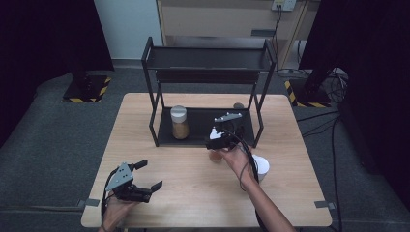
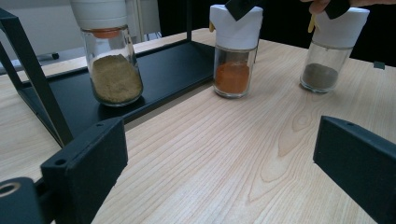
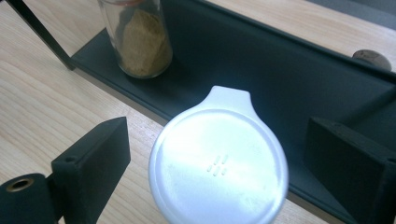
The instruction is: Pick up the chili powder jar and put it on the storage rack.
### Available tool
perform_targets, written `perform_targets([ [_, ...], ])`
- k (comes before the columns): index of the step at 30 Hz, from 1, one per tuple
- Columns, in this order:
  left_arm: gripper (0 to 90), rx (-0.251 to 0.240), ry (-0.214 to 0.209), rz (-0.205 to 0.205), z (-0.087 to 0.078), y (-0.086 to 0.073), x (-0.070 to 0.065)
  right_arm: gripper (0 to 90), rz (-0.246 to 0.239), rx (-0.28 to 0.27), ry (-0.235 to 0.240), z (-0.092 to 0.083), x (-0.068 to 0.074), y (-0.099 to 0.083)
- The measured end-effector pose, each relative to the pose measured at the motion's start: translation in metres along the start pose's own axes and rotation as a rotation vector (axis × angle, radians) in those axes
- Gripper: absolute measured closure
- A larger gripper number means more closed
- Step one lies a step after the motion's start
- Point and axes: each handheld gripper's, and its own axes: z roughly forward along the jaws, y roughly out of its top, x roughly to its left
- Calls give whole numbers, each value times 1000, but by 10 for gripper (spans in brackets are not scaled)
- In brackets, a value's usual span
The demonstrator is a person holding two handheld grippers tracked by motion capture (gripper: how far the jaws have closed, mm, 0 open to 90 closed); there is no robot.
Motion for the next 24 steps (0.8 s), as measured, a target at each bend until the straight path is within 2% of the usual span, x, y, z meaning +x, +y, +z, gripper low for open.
perform_targets([
  [4,21,-2,0,-2,0,0,0,127,-32,23,-28,5,9,3],
  [12,21,0,-2,-1,0,0,1,231,-5,46,-28,16,10,0],
  [15,21,-1,-1,2,0,0,0,309,-22,31,-47,16,14,-4],
  [24,21,0,-3,2,0,0,1,315,-1,20,-30,15,7,-7],
])
